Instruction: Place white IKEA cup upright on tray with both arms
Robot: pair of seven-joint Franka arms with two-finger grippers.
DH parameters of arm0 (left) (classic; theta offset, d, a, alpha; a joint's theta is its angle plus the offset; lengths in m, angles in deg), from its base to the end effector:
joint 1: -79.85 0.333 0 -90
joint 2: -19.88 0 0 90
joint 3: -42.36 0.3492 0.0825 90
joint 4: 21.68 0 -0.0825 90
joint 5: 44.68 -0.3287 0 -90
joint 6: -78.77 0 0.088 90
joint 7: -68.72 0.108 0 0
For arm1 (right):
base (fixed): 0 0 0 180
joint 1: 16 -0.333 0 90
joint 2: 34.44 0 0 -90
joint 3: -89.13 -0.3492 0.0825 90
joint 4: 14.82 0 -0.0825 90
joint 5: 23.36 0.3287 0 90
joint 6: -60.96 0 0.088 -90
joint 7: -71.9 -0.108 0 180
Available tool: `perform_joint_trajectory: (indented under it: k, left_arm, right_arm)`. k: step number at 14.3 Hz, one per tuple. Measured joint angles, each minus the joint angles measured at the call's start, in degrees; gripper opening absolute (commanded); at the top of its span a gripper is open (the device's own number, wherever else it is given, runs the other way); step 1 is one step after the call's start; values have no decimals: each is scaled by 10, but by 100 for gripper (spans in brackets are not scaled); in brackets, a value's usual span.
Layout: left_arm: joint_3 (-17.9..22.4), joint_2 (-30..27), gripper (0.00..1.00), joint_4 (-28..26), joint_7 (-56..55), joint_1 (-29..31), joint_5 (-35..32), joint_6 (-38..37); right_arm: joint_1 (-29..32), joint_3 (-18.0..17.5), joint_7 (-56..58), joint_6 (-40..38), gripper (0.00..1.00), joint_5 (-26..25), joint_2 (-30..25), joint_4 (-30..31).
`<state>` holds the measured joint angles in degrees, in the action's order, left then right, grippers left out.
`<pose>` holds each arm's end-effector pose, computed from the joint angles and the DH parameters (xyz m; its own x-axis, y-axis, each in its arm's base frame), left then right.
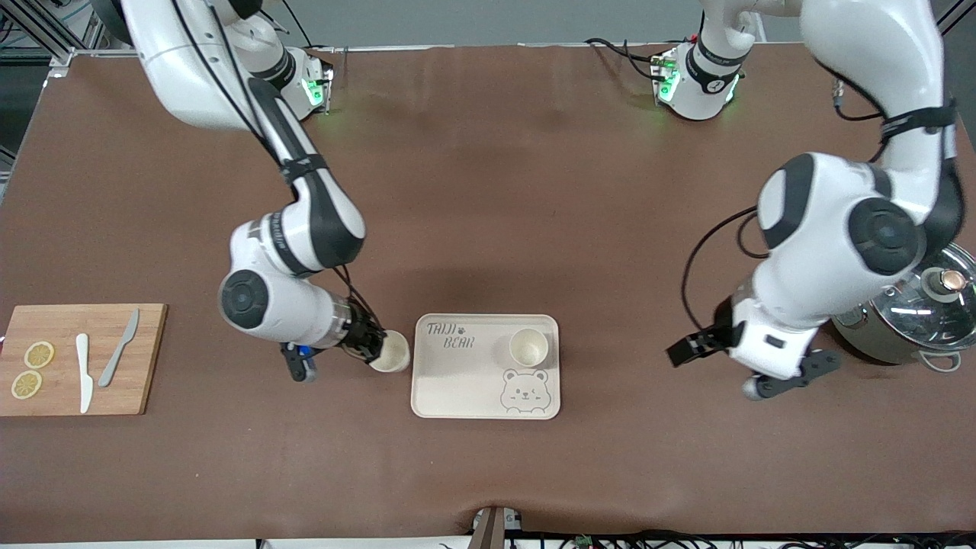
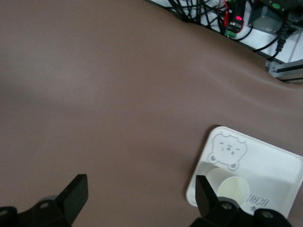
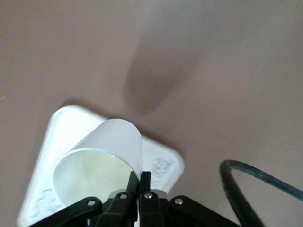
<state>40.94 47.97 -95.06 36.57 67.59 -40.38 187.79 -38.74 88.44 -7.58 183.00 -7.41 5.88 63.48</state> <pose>0.6577 -0.1614 0.5225 0.9372 0.3426 0.0650 0.3312 -0.9329 0.1414 0.6493 0.2924 0.3599 0.4301 -0.8711 -0.2371 -0.9024 -0.4223 -0.0854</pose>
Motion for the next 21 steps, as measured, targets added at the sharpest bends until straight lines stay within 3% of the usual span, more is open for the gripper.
perform_joint_trajectory:
  k: [2,5,11,12,13,18,21]
  left_arm:
    - [1,-25,100,0,13,29,-3,-44]
    - [1,-60,100,-2,40,68,-31,-94]
    - [-1,-112,100,-3,72,72,-66,-152]
    - [-1,-120,100,-3,85,74,-68,-165]
    - [-1,-129,100,-3,99,78,-68,-181]
    - [0,-163,100,-5,139,100,-69,-242]
    - [-4,-185,100,-16,144,100,-69,-245]
  right_arm:
    - [-29,0,-41,53,0,0,19,-7]
    - [-48,1,-79,57,0,0,26,-8]
    - [-60,1,-102,51,0,1,34,30]
    - [-60,2,-102,51,36,1,33,30]
    - [-60,2,-102,51,99,1,33,31]
    - [-60,2,-104,51,100,1,35,35]
    - [-60,6,-104,1,100,1,32,21]
